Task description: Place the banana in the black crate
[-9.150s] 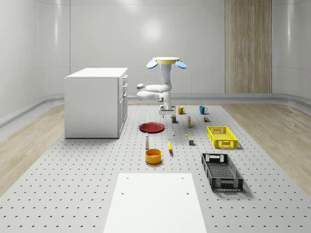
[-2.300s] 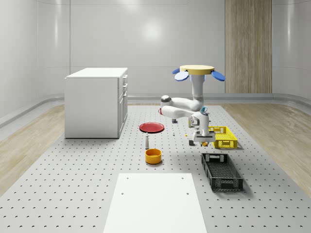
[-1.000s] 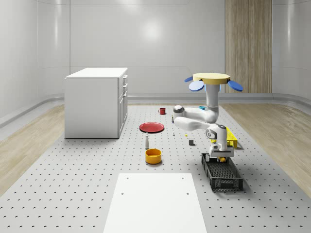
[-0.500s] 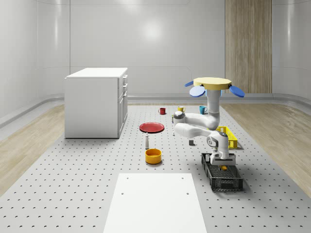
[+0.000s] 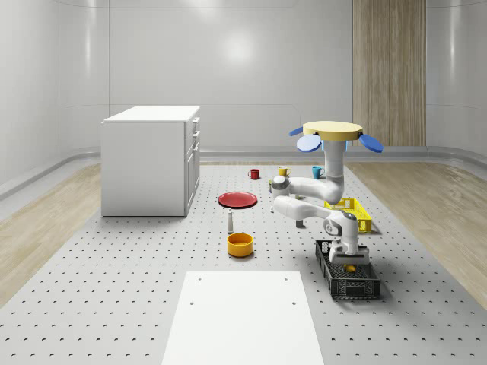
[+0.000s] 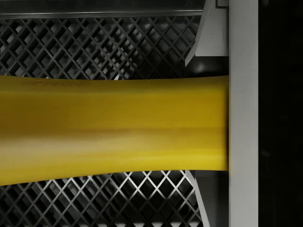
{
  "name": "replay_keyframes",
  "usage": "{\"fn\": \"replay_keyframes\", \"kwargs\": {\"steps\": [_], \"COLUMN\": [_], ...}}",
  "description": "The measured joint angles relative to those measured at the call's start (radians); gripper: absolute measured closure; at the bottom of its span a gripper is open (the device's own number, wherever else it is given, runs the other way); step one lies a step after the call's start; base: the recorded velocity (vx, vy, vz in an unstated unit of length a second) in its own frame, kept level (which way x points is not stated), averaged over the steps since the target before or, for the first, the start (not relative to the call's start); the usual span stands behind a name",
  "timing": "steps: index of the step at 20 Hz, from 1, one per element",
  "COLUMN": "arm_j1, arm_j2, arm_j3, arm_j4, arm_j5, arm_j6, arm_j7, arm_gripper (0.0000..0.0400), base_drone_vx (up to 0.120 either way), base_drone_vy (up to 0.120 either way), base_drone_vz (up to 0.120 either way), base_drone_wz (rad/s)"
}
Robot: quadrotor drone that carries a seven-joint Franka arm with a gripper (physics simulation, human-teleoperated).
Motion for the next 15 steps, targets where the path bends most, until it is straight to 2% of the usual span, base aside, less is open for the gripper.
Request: {"fn": "replay_keyframes", "kwargs": {"steps": [2, 5, 9, 15], "arm_j1": [-0.001, 0.004, 0.011, 0.015], "arm_j2": [0.002, 0.004, 0.007, 0.009], "arm_j3": [-0.006, 0.007, 0.041, 0.061], "arm_j4": [0.002, -0.003, -0.012, -0.018], "arm_j5": [-0.005, 0.008, 0.040, 0.059], "arm_j6": [0.002, -0.005, -0.020, -0.028], "arm_j7": [-0.006, -0.012, -0.018, -0.021], "arm_gripper": [0.0100, 0.0047, 0.0017, 0.0005], "base_drone_vx": [0.000, 0.000, 0.000, 0.000], "base_drone_vy": [0.000, 0.000, 0.000, 0.000], "base_drone_vz": [0.000, 0.000, 0.000, 0.000], "base_drone_wz": [0.000, 0.000, 0.000, 0.000]}}
